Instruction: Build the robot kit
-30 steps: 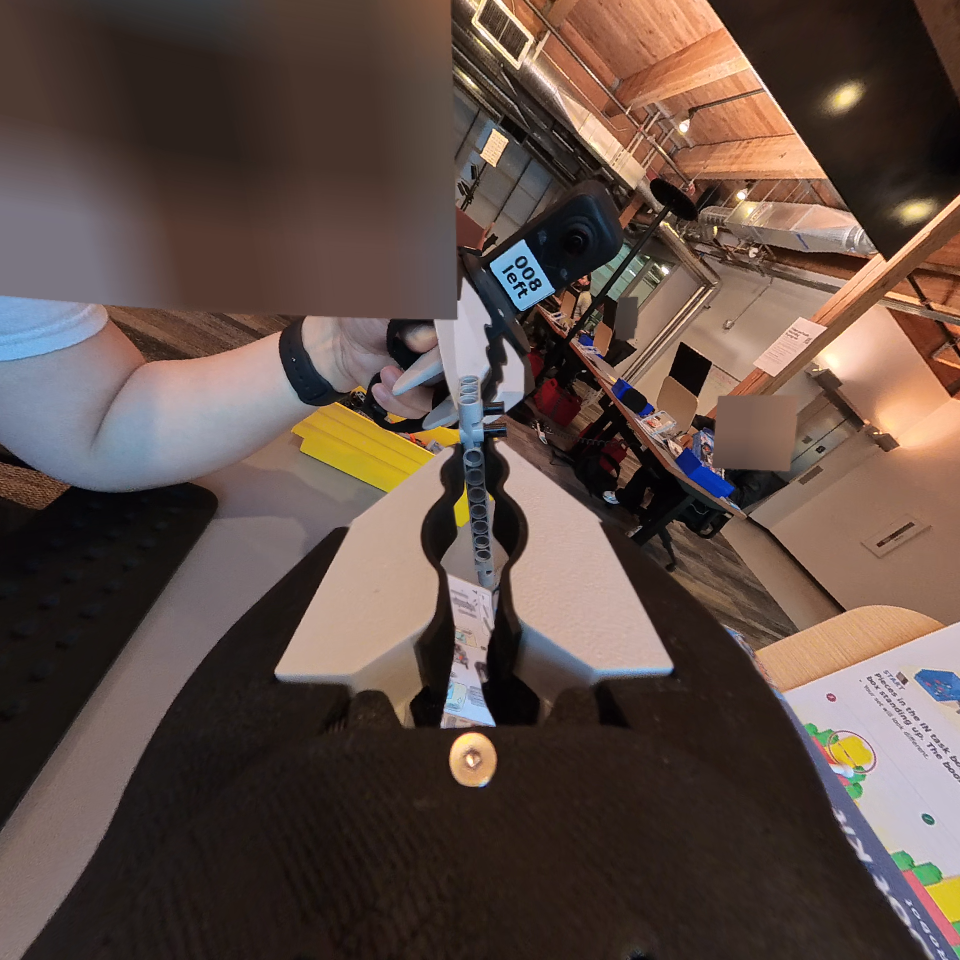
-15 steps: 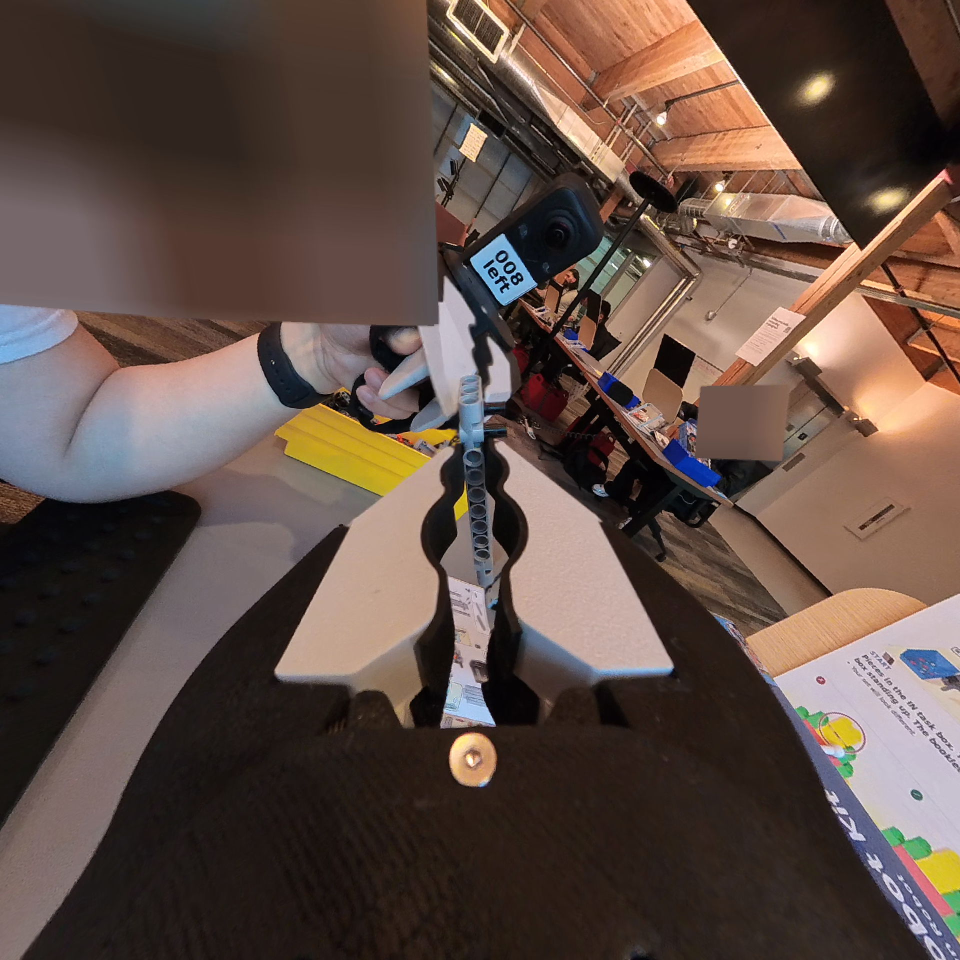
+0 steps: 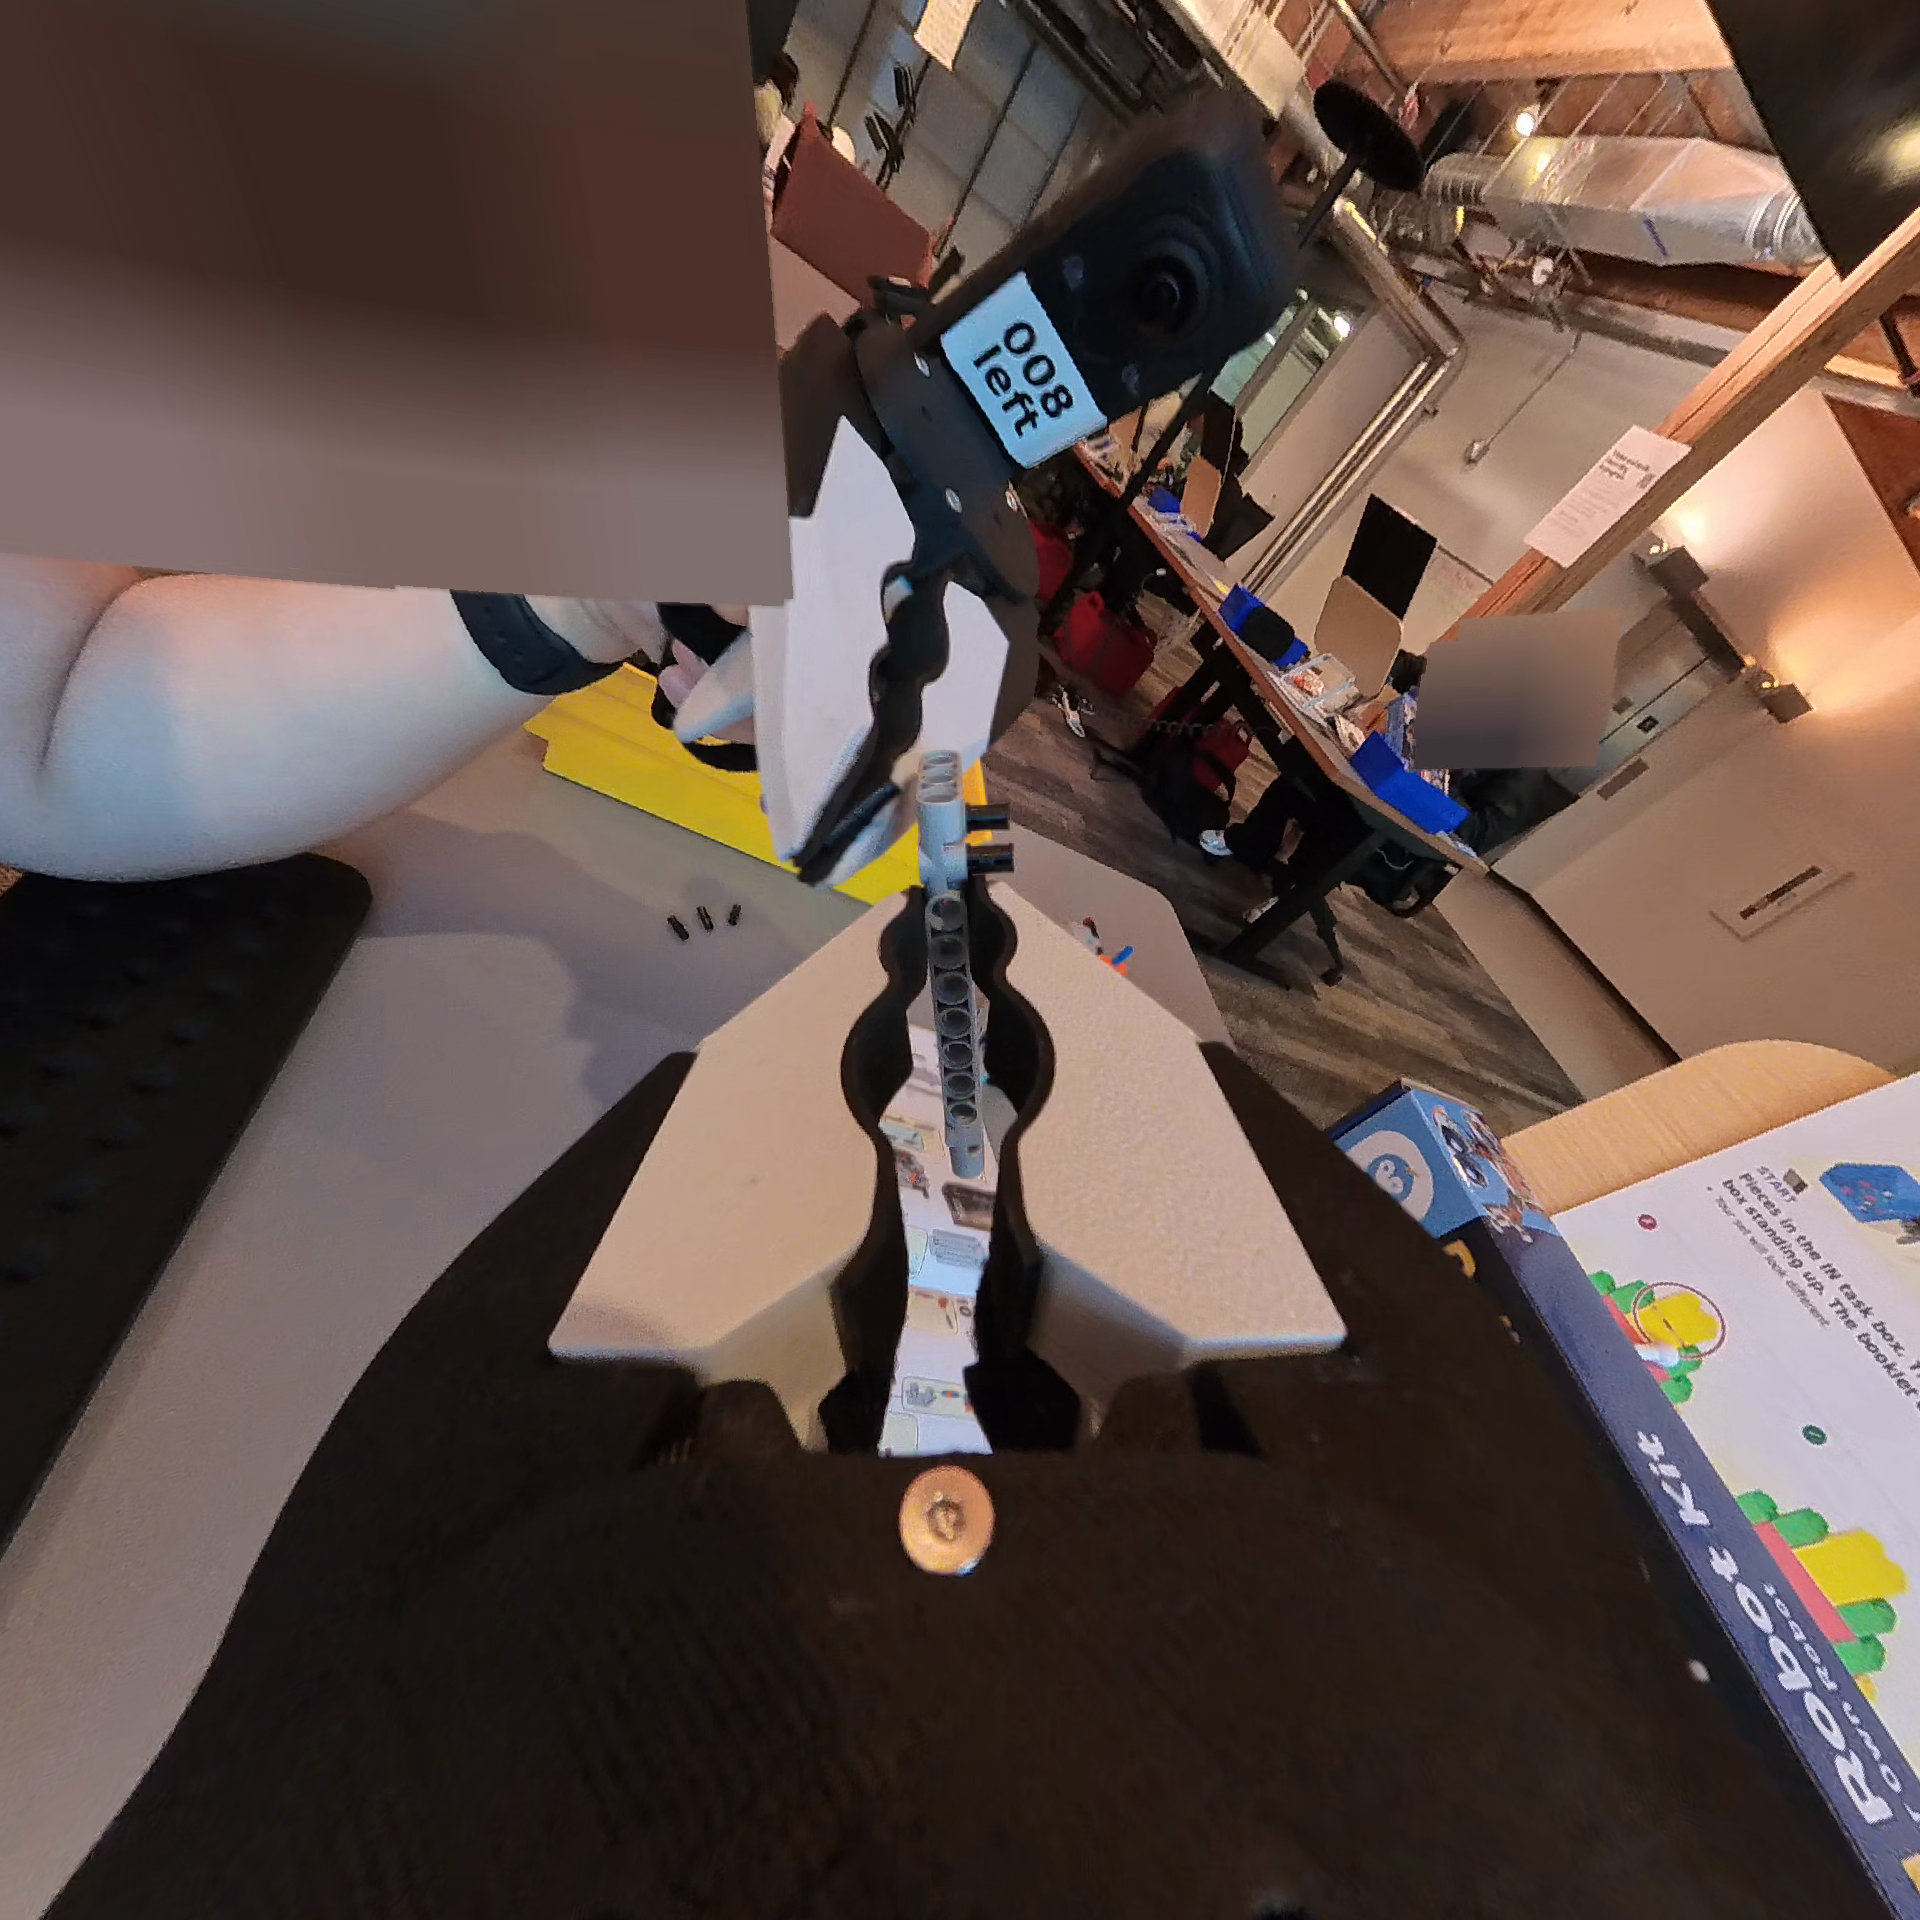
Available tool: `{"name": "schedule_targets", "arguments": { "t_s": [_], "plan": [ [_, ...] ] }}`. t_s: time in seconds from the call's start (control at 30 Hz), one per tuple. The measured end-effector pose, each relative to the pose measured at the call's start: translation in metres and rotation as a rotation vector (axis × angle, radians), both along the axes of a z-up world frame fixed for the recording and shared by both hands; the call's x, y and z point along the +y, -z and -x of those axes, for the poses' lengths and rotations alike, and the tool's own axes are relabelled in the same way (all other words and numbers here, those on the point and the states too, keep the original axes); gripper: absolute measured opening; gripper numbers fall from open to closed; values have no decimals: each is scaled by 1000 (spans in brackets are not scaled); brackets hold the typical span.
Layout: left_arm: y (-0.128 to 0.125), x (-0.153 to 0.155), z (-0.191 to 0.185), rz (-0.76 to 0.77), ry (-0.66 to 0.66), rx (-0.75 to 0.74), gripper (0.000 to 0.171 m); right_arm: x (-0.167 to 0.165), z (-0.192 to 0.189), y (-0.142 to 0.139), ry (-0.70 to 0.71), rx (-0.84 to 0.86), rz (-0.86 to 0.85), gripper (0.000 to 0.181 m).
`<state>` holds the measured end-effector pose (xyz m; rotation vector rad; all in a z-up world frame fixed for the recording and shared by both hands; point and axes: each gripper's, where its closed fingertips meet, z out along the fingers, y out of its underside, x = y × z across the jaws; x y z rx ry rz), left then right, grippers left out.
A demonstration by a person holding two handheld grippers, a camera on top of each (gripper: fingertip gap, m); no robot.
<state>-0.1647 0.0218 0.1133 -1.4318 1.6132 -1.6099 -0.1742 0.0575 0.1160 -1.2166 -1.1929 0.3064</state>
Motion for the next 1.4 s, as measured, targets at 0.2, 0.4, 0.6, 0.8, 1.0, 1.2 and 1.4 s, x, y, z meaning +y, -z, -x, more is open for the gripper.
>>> {"name": "schedule_targets", "arguments": {
  "t_s": [0.2,0.4,0.6,0.8,1.0,1.2,1.4],
  "plan": [
    [28,0,3,-52,16,146,1,-14,-12,7,-94,13,162,6],
    [54,19,6,-131,-39,263,1,-23,-26,73,-131,-175,537,6],
    [49,68,46,-136,-289,295,1,1,12,180,8,-580,767,6],
    [32,98,109,-150,-581,284,1,11,22,256,123,-890,824,7],
    [40,90,122,-173,-576,338,1,8,27,272,107,-937,841,7],
    [49,82,111,-177,-482,366,1,6,31,274,72,-921,846,9],
    [60,71,103,-151,-337,373,1,-2,33,229,-61,-729,799,26]
  ]
}}
